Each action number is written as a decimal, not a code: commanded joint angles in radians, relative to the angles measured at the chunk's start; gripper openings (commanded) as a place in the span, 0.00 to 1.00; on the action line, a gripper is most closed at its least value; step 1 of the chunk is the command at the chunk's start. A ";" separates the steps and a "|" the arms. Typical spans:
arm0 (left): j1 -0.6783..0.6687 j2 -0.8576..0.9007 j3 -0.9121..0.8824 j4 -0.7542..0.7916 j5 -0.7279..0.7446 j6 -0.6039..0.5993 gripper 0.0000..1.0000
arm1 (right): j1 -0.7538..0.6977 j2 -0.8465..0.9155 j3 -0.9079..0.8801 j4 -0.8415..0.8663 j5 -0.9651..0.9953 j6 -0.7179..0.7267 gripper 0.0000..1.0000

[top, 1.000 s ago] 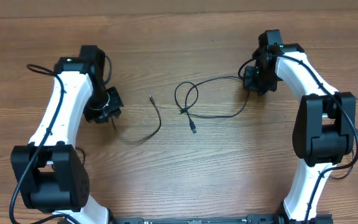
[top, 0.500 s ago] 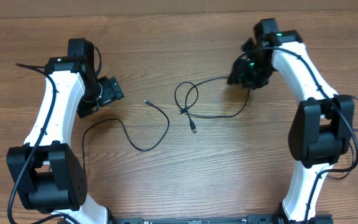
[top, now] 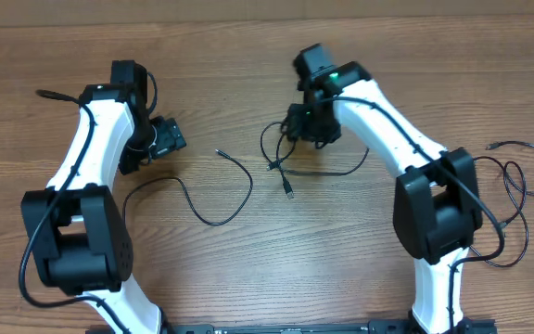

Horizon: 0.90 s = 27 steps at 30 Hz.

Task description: Untangle cables

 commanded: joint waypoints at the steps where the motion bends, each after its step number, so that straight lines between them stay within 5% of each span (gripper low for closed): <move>1: -0.002 0.051 0.013 0.007 -0.018 0.004 0.94 | 0.069 -0.008 0.003 0.013 0.145 0.104 0.61; 6: -0.002 0.071 0.013 0.024 -0.018 0.003 0.96 | 0.141 0.050 0.003 0.029 0.209 0.126 0.77; 9: -0.002 0.071 0.013 0.029 -0.018 0.003 0.96 | 0.157 0.085 0.003 0.039 0.208 0.126 1.00; 16: -0.002 0.071 0.013 0.029 -0.018 0.003 0.97 | 0.148 0.164 0.003 0.045 0.207 0.126 1.00; 20: -0.002 0.071 0.013 0.030 -0.018 0.003 0.97 | 0.143 0.172 0.003 0.045 0.207 0.126 0.88; 27: -0.002 0.071 0.013 0.033 -0.018 0.003 0.96 | 0.143 0.172 0.003 0.042 0.207 0.125 0.51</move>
